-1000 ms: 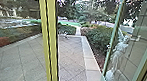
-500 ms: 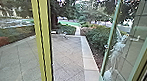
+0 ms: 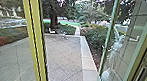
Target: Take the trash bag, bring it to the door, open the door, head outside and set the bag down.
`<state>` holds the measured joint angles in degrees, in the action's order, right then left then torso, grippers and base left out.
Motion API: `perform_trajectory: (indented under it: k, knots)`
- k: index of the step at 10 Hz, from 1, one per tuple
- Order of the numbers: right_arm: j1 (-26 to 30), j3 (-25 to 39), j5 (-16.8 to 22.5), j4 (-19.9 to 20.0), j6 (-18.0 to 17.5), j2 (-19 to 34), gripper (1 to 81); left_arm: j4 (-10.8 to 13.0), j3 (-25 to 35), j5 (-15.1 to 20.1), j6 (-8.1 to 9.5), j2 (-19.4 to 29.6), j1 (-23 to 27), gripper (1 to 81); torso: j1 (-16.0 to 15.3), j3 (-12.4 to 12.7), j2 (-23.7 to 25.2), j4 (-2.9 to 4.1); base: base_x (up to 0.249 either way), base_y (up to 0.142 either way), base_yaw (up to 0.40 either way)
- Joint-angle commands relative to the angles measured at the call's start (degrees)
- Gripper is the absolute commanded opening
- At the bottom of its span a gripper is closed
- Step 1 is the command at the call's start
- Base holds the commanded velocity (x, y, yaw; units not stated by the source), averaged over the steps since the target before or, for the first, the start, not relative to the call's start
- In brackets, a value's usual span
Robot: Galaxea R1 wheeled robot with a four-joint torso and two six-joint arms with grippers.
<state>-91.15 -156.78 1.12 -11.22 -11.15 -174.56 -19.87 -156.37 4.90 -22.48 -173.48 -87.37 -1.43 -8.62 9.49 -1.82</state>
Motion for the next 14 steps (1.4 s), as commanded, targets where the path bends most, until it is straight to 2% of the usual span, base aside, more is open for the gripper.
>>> perform_trajectory:
  k: [1, 10, 14]
  knots:
    - [2.2, 0.2, 3.1, -0.3, 0.0, -0.2, 81.1, 0.3, -0.1, 4.2, -0.28, -0.2, 2.9, 1.0, 0.0, 0.0, 0.0, 0.0, 0.0, -0.117, 0.0]
    - [2.4, 0.2, 3.1, -0.1, 0.0, -0.2, 81.1, 0.3, -0.1, 4.2, -0.28, -0.1, 2.8, 1.0, 0.0, 0.0, 0.0, 0.0, 0.0, -0.114, 0.0]
    - [2.6, 0.2, 3.1, -0.2, 0.0, -0.2, 81.1, 0.3, -0.1, 4.2, -0.28, 0.0, 2.9, 1.0, 0.0, 0.0, 0.0, 0.0, 0.0, -0.038, 0.0]
